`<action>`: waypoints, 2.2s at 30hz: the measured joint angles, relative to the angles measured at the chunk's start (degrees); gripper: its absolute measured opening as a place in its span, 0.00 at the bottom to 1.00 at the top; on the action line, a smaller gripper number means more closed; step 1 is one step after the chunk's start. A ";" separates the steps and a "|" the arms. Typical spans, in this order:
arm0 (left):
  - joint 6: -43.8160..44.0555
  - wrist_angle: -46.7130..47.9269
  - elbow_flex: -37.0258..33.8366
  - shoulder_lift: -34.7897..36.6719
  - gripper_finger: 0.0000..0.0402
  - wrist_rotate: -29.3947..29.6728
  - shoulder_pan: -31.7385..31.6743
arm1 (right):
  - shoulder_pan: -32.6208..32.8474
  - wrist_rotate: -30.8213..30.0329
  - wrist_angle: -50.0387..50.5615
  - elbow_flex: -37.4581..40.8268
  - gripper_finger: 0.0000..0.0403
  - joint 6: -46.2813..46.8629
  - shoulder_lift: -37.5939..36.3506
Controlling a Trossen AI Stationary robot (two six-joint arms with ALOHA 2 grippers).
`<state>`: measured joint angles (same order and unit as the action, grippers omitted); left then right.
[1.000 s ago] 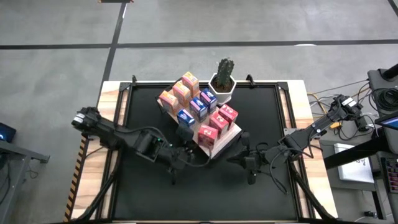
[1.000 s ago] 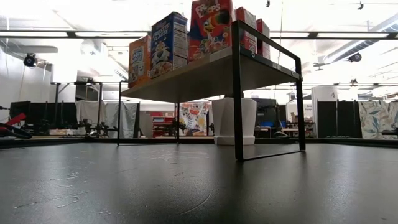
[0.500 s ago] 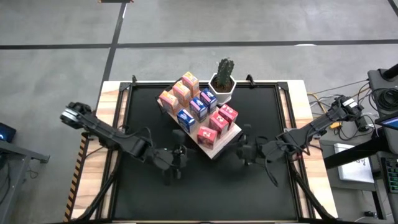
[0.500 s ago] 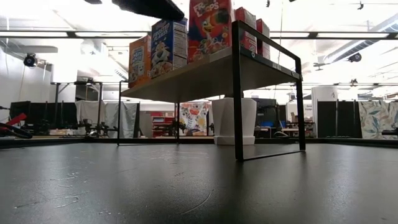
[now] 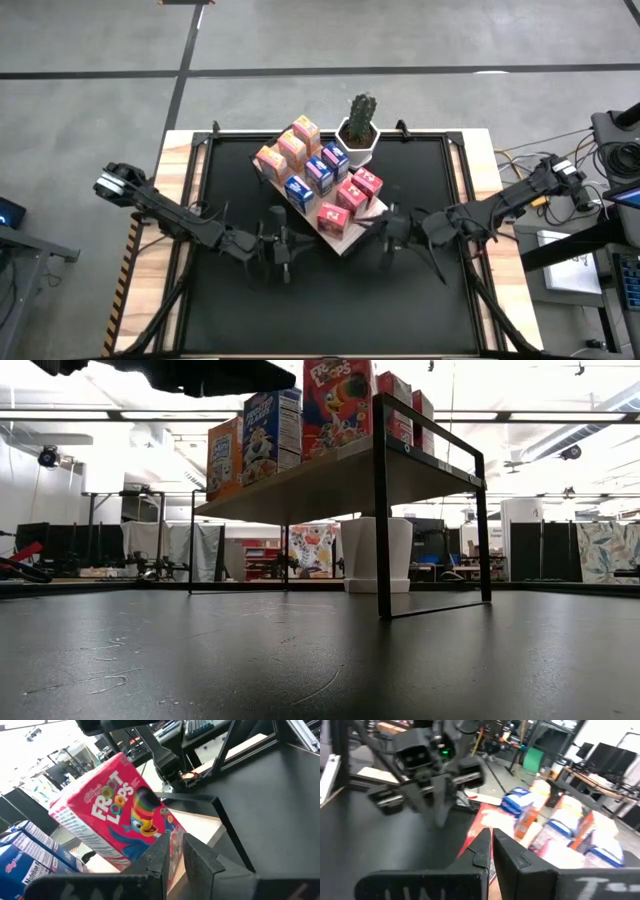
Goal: Stack cereal on shelf
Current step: Put the red cereal box on the shelf aligned with the other red cereal boxes
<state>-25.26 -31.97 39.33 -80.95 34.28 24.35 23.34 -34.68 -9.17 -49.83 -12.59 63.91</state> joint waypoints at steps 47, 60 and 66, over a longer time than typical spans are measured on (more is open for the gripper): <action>-0.52 -0.07 -1.01 0.74 0.09 1.10 -1.39 | -8.20 6.16 31.23 -28.71 0.02 1.47 17.42; -0.19 -0.19 -1.23 0.79 0.09 1.10 -1.69 | -9.41 6.05 50.39 -40.01 0.02 6.49 20.28; -0.18 -0.67 -1.23 0.79 0.09 1.10 -2.13 | -9.38 6.08 55.44 -40.01 0.02 10.12 20.31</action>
<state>-25.44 -32.64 38.11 -80.16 35.38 22.22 13.96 -28.60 46.27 -89.84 -2.47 84.22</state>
